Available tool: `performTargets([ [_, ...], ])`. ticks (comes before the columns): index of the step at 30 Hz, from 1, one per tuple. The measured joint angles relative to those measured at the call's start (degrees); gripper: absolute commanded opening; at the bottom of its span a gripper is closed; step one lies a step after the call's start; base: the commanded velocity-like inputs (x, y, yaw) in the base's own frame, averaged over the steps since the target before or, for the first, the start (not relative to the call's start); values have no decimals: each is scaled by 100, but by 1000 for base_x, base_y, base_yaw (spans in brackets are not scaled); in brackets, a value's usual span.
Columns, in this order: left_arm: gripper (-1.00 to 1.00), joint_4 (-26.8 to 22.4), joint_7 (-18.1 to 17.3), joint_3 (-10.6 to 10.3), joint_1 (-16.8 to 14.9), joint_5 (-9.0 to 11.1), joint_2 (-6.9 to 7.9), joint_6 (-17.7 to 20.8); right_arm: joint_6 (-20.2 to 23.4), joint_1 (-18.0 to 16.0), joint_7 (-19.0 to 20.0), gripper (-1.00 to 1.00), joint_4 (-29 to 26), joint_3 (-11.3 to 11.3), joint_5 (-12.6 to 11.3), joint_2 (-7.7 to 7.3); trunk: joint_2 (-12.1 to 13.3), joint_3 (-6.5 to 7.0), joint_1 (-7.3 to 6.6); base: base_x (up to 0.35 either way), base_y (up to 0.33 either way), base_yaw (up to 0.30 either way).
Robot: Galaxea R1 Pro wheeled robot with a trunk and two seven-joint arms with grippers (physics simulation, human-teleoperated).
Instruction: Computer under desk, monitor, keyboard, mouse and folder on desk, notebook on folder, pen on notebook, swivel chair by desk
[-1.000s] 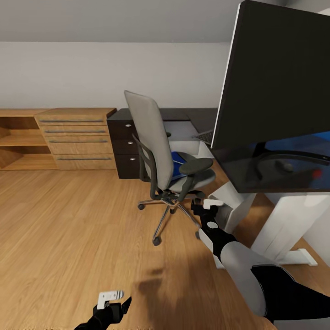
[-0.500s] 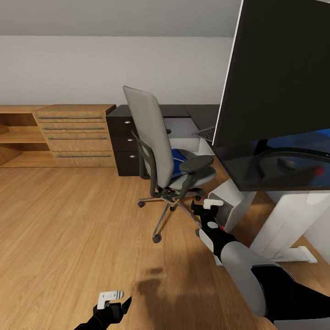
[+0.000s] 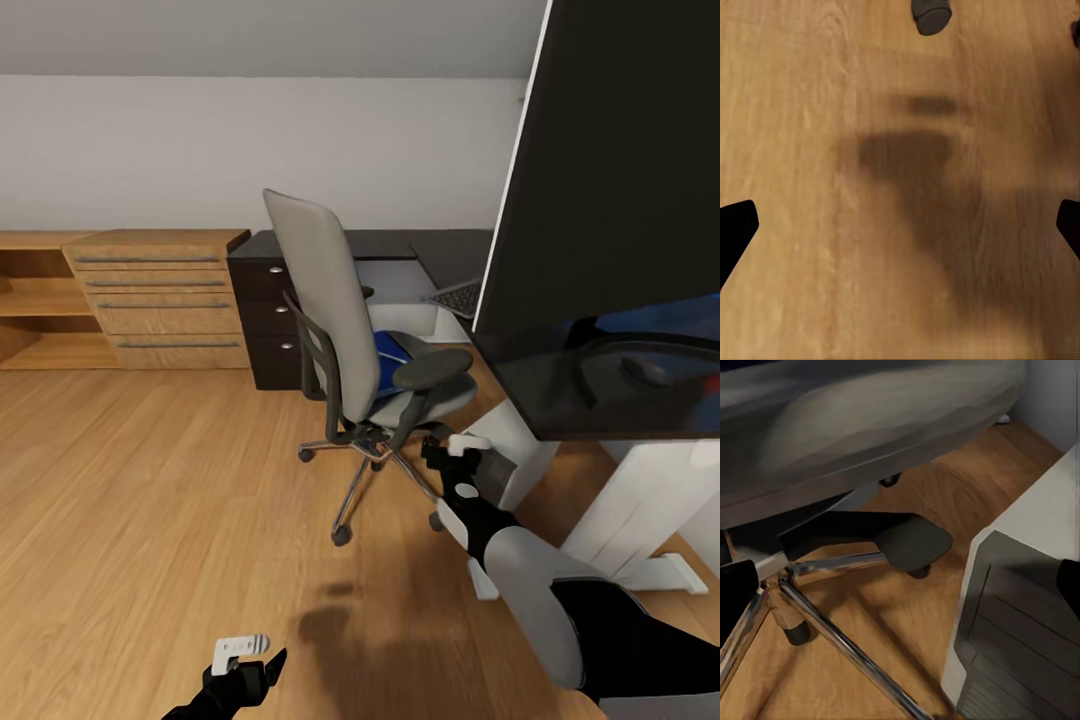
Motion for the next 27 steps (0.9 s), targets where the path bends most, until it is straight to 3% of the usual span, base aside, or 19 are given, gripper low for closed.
performTargets([
  [15,100,8,0,17,0,-3,7,-1,5,0,-20,100,-11,-185,0,-44,0,0,-1,119,-20,0],
  [27,100,9,-1,12,0,-2,7,-1,13,0,-28,100,-26,-212,-1,-117,0,0,1,14,-5,0],
])
